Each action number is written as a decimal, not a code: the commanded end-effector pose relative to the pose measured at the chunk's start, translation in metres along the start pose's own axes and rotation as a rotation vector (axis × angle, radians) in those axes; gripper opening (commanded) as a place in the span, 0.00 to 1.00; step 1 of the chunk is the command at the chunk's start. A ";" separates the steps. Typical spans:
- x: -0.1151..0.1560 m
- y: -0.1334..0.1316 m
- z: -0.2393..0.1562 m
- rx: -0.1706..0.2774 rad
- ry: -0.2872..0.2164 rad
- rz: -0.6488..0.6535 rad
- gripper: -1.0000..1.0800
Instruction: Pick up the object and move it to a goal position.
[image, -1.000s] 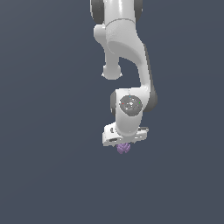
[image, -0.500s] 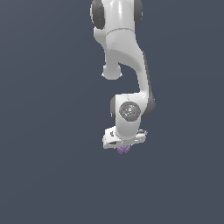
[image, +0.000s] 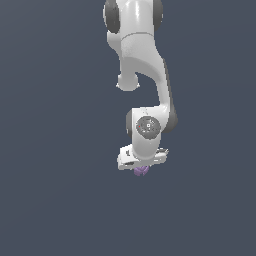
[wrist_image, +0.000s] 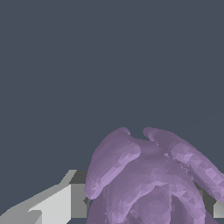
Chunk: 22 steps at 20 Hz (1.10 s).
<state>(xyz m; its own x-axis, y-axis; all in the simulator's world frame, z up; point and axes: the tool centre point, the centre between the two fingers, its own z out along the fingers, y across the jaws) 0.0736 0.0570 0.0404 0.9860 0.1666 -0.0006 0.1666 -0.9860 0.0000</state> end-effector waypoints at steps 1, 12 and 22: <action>0.000 0.000 0.000 0.000 0.000 0.000 0.00; -0.016 0.001 -0.024 0.000 0.000 0.000 0.00; -0.057 0.005 -0.085 0.000 0.000 0.000 0.00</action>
<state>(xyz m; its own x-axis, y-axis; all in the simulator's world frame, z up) 0.0254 0.0444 0.1141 0.9860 0.1667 -0.0011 0.1667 -0.9860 -0.0001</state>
